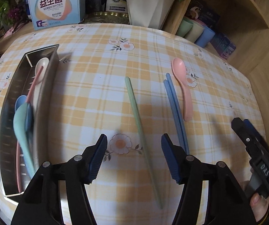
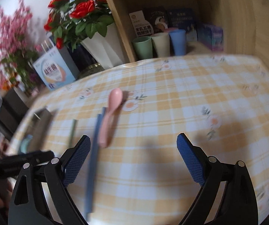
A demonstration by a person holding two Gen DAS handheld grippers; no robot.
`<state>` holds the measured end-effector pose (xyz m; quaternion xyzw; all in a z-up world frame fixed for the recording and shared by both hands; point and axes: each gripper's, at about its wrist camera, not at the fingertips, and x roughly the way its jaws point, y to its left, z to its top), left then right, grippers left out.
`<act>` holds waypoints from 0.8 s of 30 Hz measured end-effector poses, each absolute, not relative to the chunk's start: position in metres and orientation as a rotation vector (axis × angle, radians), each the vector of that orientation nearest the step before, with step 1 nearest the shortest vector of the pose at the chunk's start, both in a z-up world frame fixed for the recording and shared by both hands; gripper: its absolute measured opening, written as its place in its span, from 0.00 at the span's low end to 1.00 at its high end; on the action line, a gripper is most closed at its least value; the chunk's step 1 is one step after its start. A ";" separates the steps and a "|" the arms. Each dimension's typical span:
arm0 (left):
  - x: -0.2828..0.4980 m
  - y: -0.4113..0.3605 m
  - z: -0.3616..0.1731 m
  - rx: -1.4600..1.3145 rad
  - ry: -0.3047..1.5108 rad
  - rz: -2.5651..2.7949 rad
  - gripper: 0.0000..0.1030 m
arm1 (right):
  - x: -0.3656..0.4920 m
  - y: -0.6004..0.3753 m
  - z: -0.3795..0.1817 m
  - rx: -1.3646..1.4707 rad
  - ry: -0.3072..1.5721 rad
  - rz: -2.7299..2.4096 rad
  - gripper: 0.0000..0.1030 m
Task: Organize utensils
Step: 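Move both open grippers back toward the remaining green chopstick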
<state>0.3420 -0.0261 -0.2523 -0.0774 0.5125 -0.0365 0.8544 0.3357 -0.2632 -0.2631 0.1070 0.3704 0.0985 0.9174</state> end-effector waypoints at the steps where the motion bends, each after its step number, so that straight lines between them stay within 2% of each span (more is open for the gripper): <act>1: 0.345 -0.030 -0.255 -0.148 1.078 -0.068 0.56 | 0.336 -0.262 -0.264 0.185 0.757 0.193 0.88; 6: 0.356 -0.039 -0.266 -0.110 1.085 -0.035 0.56 | 0.335 -0.262 -0.270 0.100 0.737 0.152 0.88; 10: 0.361 -0.044 -0.270 -0.081 1.079 -0.008 0.45 | 0.336 -0.267 -0.274 0.122 0.739 0.125 0.88; 16: 0.363 -0.053 -0.277 -0.050 1.090 0.001 0.39 | 0.336 -0.273 -0.277 0.164 0.751 0.134 0.88; 24: 0.363 -0.061 -0.281 -0.009 1.074 0.040 0.39 | 0.335 -0.265 -0.279 0.145 0.760 0.165 0.88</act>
